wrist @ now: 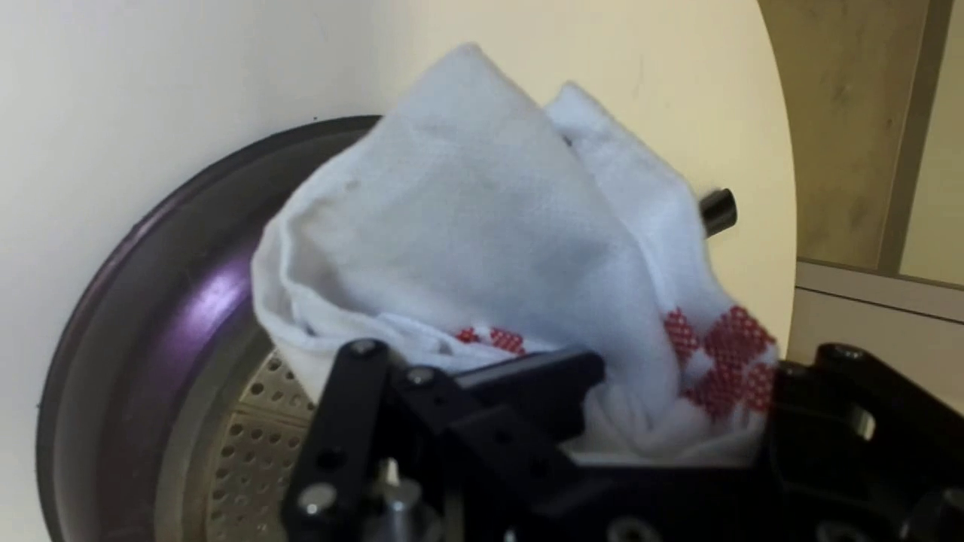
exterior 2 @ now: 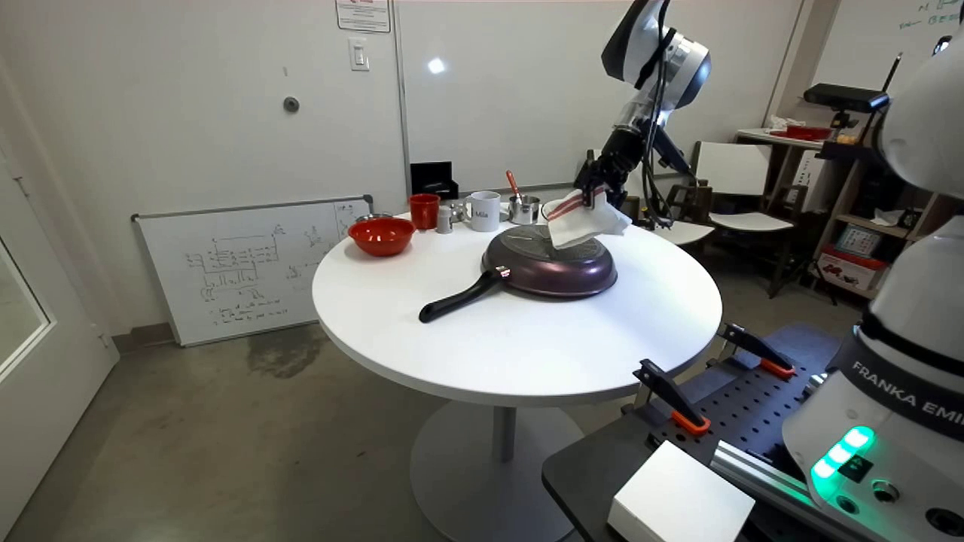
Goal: Pick the cloth and wipe the bottom of the pan
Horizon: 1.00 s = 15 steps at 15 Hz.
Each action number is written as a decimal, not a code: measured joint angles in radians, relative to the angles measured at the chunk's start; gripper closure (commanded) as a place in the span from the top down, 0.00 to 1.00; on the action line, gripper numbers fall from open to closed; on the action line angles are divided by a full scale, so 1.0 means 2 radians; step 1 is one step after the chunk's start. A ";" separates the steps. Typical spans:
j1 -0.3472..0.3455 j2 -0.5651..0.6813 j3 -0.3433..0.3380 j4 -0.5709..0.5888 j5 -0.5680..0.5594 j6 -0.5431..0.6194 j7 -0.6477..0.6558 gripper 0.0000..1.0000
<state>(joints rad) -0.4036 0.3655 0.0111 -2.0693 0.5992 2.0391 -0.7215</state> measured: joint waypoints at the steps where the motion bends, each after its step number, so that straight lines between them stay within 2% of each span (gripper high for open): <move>1: 0.004 0.000 -0.002 -0.009 0.009 0.023 -0.005 0.04; 5: 0.024 -0.001 -0.002 -0.038 0.053 0.118 -0.038 0.04; 8: 0.037 -0.003 -0.001 -0.053 0.073 0.155 -0.055 0.04; 10: 0.043 -0.006 -0.001 -0.061 0.078 0.163 -0.059 0.02; 15: 0.048 -0.013 -0.001 -0.076 0.079 0.133 -0.059 0.05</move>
<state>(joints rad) -0.3083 0.3388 0.0083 -2.2210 0.7575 2.3053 -0.8390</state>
